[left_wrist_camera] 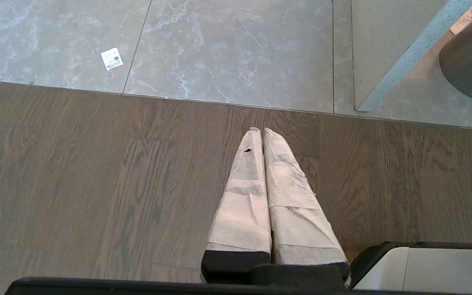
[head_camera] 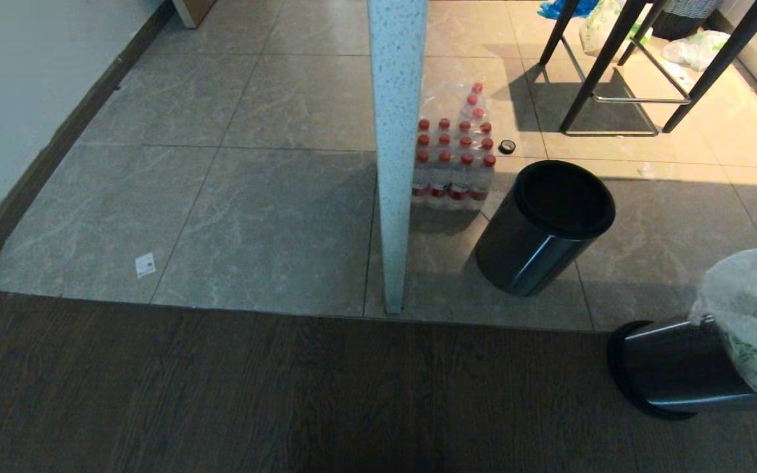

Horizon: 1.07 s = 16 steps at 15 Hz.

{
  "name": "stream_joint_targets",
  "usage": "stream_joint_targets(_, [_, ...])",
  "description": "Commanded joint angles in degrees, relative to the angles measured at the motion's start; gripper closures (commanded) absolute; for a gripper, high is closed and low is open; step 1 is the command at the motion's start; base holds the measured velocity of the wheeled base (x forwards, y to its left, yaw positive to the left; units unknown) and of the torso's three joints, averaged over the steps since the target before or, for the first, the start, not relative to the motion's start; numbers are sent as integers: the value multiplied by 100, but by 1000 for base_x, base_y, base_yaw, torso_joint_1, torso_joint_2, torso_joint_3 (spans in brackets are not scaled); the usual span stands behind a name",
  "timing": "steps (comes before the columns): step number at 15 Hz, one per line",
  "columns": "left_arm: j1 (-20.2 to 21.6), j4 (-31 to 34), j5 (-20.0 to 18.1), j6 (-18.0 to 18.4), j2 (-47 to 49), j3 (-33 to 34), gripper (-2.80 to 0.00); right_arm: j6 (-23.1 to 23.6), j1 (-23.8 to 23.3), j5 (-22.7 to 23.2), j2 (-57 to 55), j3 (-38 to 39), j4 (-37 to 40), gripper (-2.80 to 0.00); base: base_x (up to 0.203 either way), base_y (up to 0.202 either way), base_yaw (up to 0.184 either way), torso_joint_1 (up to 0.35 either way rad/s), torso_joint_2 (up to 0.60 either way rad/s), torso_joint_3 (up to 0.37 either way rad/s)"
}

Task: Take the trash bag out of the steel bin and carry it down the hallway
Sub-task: Pick up the trash bag, then put the trash bag at the door

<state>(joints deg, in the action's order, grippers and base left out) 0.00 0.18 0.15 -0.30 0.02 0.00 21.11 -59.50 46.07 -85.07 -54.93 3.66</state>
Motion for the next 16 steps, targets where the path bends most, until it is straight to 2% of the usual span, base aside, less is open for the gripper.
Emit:
stream_joint_targets(1, [0, -1, 3, -5, -2, 0, 0, 105, -27, 96, 1506, -44, 303, 0, 0, 0, 0, 0, 0, 0])
stream_joint_targets(6, [0, -1, 3, -5, -2, 0, 0, 157, -51, 236, 3295, 27, 532, 0, 0, 0, 0, 0, 0, 0])
stream_joint_targets(10, [0, -1, 3, -5, -2, 0, 0, 126, 23, 455, 4244, 216, 542, 0, 0, 0, 0, 0, 0, 0])
stream_joint_targets(12, [0, -1, 3, -5, -2, 0, 0, -27, 604, 441, 4502, 489, 822, 0, 0, 0, 0, 0, 0, 0])
stream_joint_targets(14, [0, -1, 3, -5, -2, 0, 0, -122, 1465, 265, 4578, 778, 1254, 0, 0, 0, 0, 0, 0, 0])
stream_joint_targets(15, [0, -1, 3, -5, -2, 0, 0, -187, 2029, -161, 4617, 1011, 1371, 0, 0, 0, 0, 0, 0, 0])
stream_joint_targets(16, [0, -1, 3, -5, -2, 0, 0, -308, 2629, -804, 4709, 1346, 1388, 0, 0, 0, 0, 0, 0, 0])
